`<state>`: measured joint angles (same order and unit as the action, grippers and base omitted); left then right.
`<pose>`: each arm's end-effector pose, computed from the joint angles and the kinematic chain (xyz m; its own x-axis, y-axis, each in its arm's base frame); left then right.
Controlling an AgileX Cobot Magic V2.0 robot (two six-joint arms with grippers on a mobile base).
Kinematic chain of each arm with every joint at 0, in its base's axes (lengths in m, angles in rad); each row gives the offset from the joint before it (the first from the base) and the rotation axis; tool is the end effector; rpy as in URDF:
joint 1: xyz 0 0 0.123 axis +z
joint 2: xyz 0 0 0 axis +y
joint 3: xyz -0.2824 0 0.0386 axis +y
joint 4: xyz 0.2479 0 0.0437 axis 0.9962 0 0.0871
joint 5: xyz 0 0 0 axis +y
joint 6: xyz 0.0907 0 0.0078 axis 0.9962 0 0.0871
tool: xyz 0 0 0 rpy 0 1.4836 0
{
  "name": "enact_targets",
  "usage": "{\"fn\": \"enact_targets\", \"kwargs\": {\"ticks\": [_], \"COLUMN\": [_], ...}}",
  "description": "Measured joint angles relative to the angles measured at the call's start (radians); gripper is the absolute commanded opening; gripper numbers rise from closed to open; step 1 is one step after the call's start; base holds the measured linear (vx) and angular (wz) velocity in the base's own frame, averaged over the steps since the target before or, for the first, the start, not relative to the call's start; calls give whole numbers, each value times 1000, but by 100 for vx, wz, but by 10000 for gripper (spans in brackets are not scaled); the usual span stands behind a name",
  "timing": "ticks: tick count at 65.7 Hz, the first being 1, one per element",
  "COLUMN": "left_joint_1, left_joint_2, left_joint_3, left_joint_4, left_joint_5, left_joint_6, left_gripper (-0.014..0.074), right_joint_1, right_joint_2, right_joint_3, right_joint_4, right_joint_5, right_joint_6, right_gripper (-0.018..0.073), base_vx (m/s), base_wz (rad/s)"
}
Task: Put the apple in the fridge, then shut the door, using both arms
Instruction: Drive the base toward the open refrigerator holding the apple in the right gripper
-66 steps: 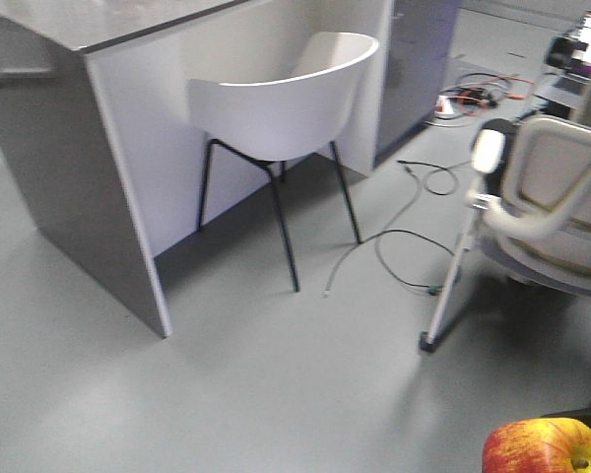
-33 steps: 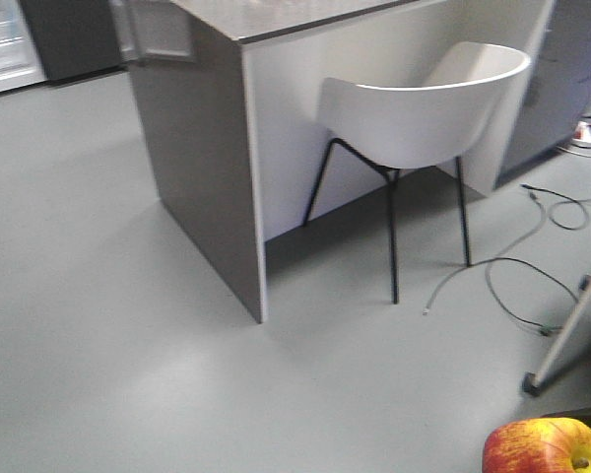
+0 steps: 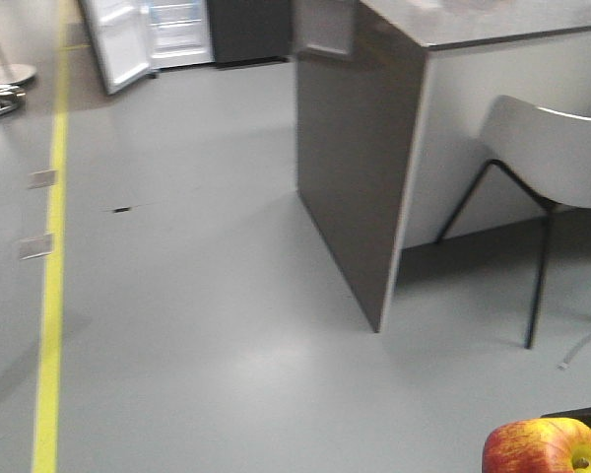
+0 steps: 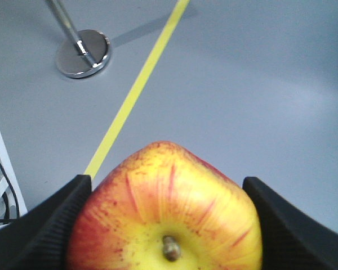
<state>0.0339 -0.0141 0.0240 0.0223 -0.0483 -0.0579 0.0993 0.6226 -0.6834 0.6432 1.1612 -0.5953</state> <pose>0.0557 0.0018 0.2101 0.1263 -0.0314 -0.9915 -0.0283 0.9990 -0.0352 0.0781 0.0581 0.3169 -0.6345 -0.3154 -0.7056 -0.6319 0.7375 0.2386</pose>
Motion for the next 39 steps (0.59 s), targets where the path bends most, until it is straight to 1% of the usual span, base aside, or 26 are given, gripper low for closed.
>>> {"fn": "enact_targets", "kwargs": {"ticks": [21, 39], "left_joint_1": [0, 0], "left_joint_2": [0, 0], "left_joint_3": [0, 0], "left_joint_4": [0, 0], "left_joint_5": [0, 0], "left_joint_6": [0, 0], "left_gripper": [-6, -6], "right_joint_1": [0, 0], "right_joint_2": [0, 0], "right_joint_3": [0, 0], "right_joint_4": [0, 0], "right_joint_5": [0, 0], "right_joint_6": [0, 0], "right_gripper": [90, 90], "base_vx": [3, 6], "base_wz": [57, 37]}}
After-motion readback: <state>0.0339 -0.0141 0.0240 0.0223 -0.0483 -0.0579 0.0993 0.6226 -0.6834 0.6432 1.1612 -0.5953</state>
